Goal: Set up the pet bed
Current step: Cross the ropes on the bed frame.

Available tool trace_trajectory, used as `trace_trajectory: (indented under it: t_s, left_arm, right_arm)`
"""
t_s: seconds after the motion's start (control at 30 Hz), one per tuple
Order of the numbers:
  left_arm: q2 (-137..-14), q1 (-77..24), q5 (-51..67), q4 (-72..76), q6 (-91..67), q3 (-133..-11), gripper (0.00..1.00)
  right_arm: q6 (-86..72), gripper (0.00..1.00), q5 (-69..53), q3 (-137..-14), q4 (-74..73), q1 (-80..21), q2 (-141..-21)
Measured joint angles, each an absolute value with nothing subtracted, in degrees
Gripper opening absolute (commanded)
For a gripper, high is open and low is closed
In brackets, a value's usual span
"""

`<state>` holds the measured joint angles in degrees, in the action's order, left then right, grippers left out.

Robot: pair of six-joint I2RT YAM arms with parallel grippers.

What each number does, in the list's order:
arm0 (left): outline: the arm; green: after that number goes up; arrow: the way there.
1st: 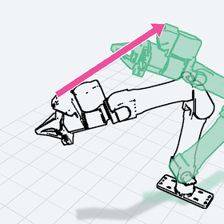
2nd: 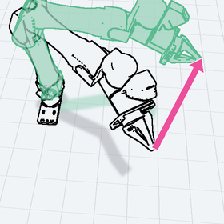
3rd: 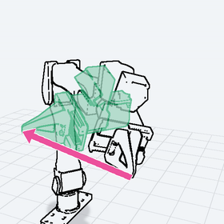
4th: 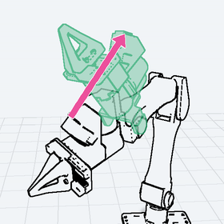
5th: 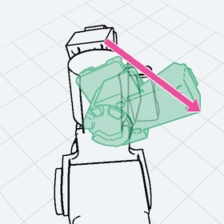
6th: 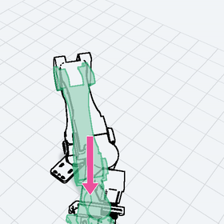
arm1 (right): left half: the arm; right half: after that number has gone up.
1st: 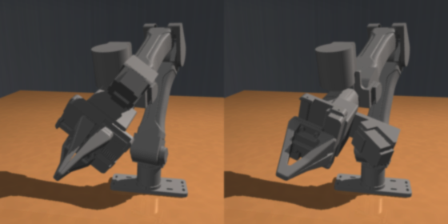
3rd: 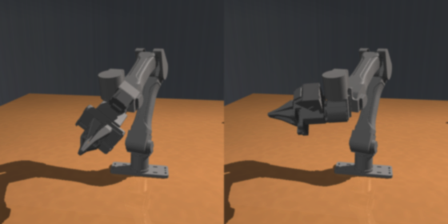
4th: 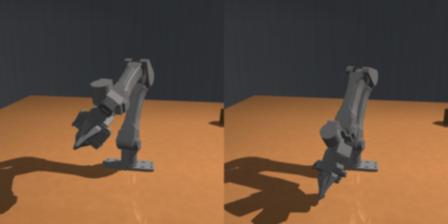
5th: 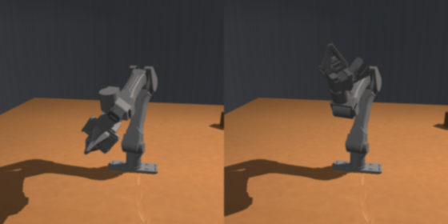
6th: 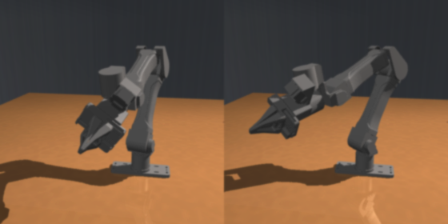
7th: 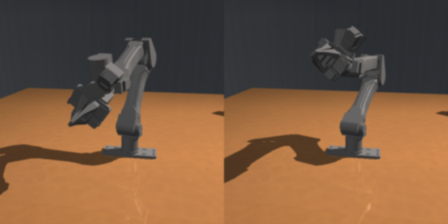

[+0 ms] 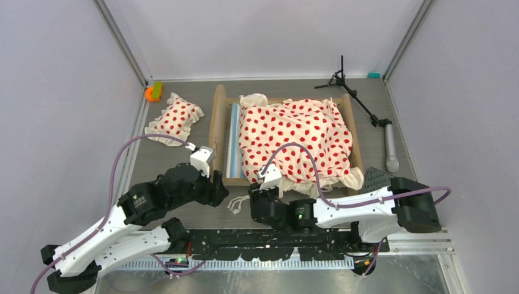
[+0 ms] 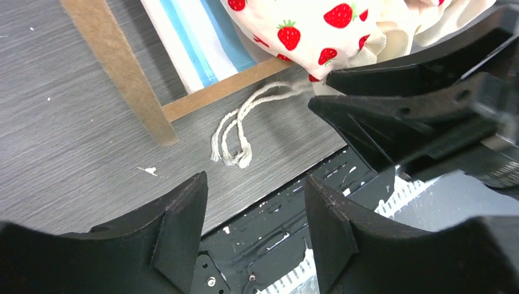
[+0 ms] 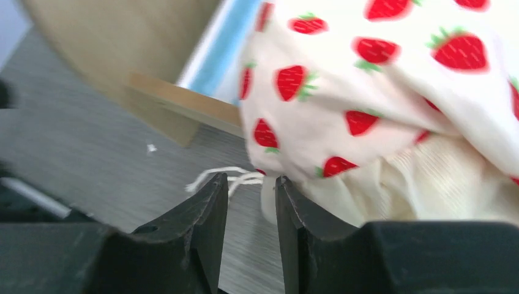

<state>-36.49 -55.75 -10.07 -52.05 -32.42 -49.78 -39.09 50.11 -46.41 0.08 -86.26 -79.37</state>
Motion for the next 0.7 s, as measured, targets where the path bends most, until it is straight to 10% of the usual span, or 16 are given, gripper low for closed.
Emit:
trace_trajectory:
  t_s: [0.7]
  left_arm:
    - [-34.83, -55.75, -12.05, -52.16, -31.09, -49.30, 0.68]
  right_arm:
    - [-57.34, 0.44, 55.92, -42.02, -5.48, -82.78, -85.19]
